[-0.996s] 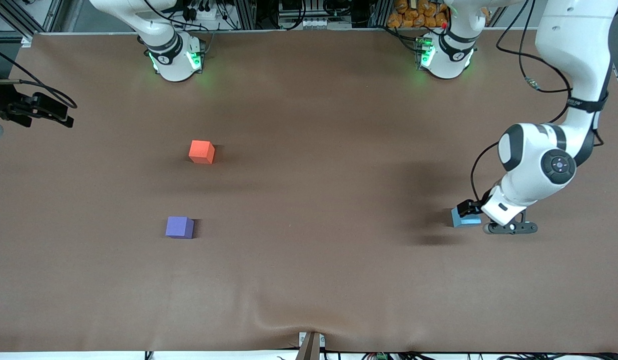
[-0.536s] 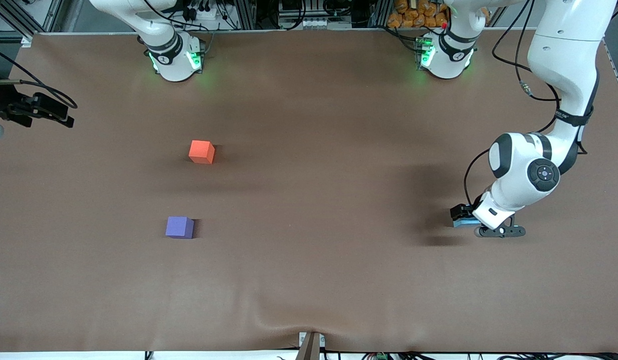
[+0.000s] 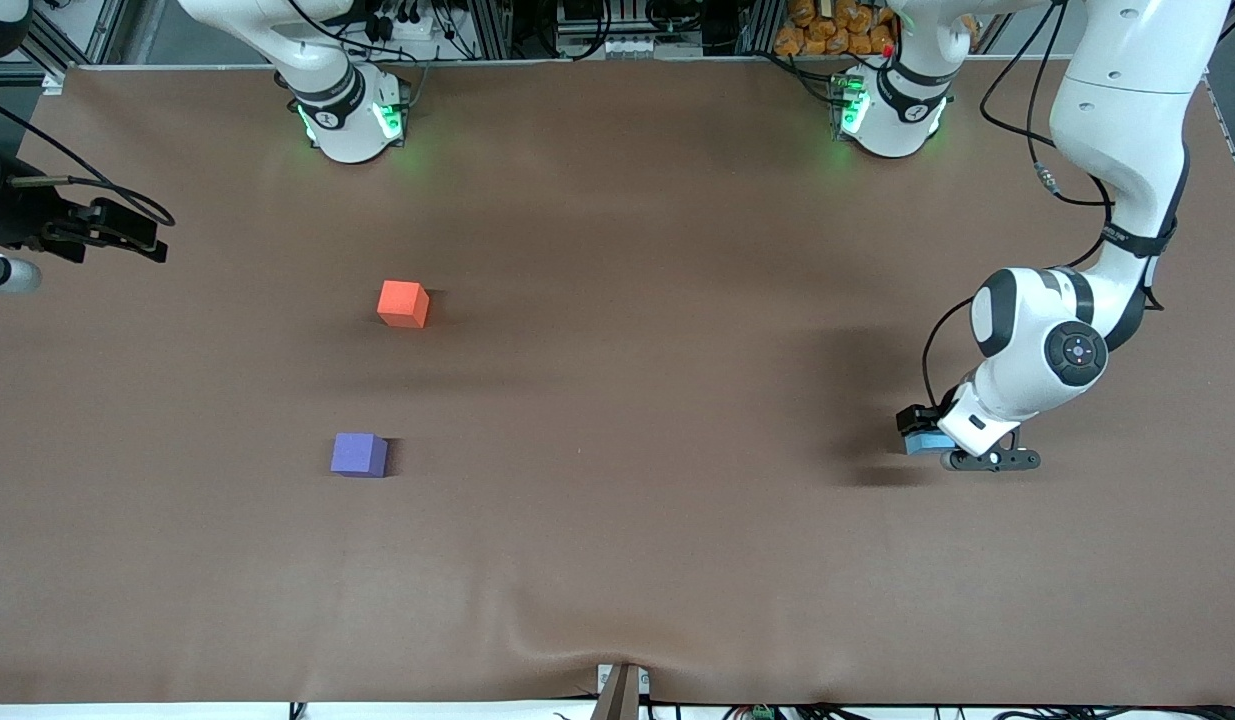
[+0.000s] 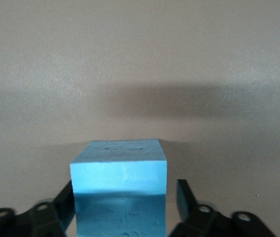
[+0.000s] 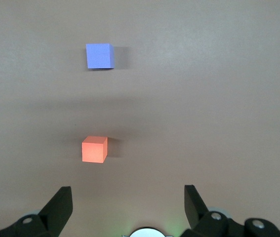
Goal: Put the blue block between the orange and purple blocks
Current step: 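Lift the blue cube with the left gripper and set it mid-table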
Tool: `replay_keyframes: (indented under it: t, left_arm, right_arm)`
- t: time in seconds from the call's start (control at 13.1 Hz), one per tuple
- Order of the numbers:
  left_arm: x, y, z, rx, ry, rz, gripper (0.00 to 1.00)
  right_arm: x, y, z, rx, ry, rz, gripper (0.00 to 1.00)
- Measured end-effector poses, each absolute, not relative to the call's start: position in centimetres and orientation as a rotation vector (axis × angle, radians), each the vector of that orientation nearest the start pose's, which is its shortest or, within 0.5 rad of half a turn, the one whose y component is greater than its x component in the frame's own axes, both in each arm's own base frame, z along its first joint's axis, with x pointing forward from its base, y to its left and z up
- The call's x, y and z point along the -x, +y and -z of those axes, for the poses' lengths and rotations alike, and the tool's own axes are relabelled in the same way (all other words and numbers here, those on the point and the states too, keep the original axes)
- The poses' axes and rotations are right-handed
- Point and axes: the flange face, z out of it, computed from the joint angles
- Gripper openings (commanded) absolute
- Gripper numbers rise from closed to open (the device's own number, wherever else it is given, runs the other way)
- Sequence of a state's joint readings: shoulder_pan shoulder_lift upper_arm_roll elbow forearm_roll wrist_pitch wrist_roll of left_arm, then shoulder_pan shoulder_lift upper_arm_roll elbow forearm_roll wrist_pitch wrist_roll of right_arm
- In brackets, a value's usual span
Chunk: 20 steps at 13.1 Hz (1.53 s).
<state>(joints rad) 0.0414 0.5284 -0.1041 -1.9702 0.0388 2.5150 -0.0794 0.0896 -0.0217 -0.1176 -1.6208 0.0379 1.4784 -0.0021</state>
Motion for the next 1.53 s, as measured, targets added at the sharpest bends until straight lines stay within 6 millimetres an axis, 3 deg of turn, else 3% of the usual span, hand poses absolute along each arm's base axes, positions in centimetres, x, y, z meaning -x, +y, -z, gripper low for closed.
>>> replay_keyframes:
  t: [0.08,0.15,0.46,0.61,0.84,1.15,1.3,1.53]
  left_arm:
    - [-61.5,-3.6,-20.2,3.172,-0.002,0.025,0.1]
    - [-61.5,-3.6,-20.3,3.171,-0.001,0.026,0.0]
    - [-61.5,-4.4,-21.3,3.175,0.021,0.031,0.0]
    - [-61.4,-8.1,-23.7,3.194,0.11,0.021,0.0]
    - [-60.7,-17.5,-28.8,3.233,0.23,0.001,0.0]
    - [-57.2,-34.4,-34.2,3.262,0.242,-0.038,0.0]
    - [-55.4,-41.5,-34.4,3.29,0.211,-0.051,0.0]
    - [-53.5,-49.5,-32.1,3.324,0.108,-0.084,0.0]
  right_arm:
    - [-53.6,-1.1,-60.5,3.093,0.037,-0.186,1.0]
    - [-53.6,-1.0,-60.5,3.093,0.034,-0.187,1.0]
    - [-53.9,-0.1,-59.7,3.083,0.012,-0.208,1.0]
    - [-54.1,1.0,-59.1,3.063,-0.01,-0.217,1.0]
    - [-54.5,1.8,-58.2,3.057,-0.027,-0.241,1.0]
    - [-54.9,4.1,-56.8,3.013,-0.071,-0.28,1.0]
    - [-55.5,5.5,-55.3,2.966,-0.086,-0.311,1.0]
    - [-56.5,7.2,-53.3,2.942,-0.107,-0.34,1.0]
